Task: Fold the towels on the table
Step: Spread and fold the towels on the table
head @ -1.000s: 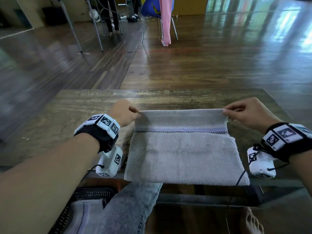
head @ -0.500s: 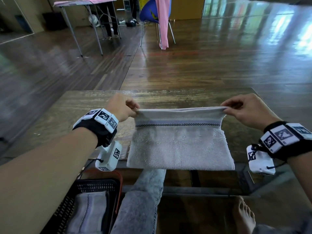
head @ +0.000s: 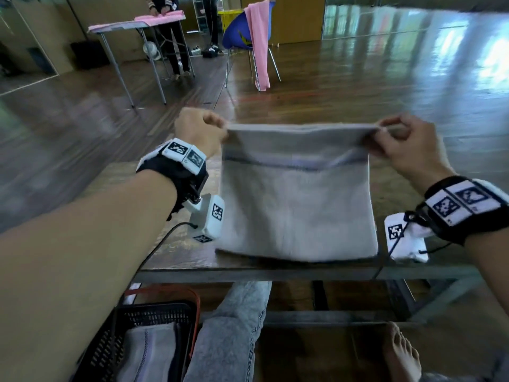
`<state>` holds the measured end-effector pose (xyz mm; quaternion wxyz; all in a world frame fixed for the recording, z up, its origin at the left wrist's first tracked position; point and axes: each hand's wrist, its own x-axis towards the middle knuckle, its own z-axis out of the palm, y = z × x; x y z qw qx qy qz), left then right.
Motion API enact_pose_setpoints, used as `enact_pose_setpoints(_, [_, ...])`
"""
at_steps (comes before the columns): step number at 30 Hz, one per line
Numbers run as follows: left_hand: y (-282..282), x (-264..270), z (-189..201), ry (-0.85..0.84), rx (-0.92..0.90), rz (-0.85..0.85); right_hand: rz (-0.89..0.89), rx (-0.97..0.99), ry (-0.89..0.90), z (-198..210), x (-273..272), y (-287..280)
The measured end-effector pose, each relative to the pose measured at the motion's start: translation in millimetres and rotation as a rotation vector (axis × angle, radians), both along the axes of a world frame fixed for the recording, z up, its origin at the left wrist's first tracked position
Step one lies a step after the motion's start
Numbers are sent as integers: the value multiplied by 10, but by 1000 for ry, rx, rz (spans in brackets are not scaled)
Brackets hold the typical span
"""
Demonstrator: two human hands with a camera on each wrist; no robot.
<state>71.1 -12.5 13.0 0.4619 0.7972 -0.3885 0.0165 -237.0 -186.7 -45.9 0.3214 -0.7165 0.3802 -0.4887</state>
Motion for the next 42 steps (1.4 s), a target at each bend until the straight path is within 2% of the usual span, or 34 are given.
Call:
enact_pose_setpoints(3, [25,-45,214,-144,-271,-17,84,-136,-354,277,-11,43])
enact_pose_setpoints(5, [117,-106,238,-175,-412,-56,120,-236,-412,331,-57,79])
enact_pose_setpoints(7, [227,-151,105,-197,-390,-90,131,-254,-379,240,-120,116])
enact_pose_setpoints(9, [352,-175,-148,-178,-245,-93,118,-218,-182,46,-205,126])
enact_pose_setpoints(11, [470,-175,-451,-52,-89,-116,115,-225,185,-154,-330,100])
enact_pose_setpoints(13, [589,-176,-734,85,97,-177,209,-183,468,-277,-447,108])
enact_pose_setpoints(16, [724,-173,-1041,201,360,-335,419,72,704,-317,-530,172])
enact_pose_setpoints(19, [807,-150,-1198,347,471,-464,512,276,850,-371,-568,183])
enact_pose_setpoints(21, [824,-119,-1220,402,561,-504,547,471,804,-399,-587,170])
enact_pose_setpoints(23, [801,-77,-1209,439,599,-512,558,536,799,-422,-607,128])
enact_pose_setpoints(27, [649,-5,-1152,442,575,-442,484,392,767,-466,-558,11])
enact_pose_setpoints(30, [458,38,-1174,323,493,-300,333,227,691,-503,-406,-65])
enact_pose_setpoints(33, [221,54,-1238,230,420,-161,162,73,709,-546,-167,-136])
enact_pose_setpoints(38, [-96,131,-1326,50,465,-88,11,93,769,-701,145,-249])
enact_pose_setpoints(42, [-197,228,-1427,38,541,-130,36,133,832,-835,206,-318])
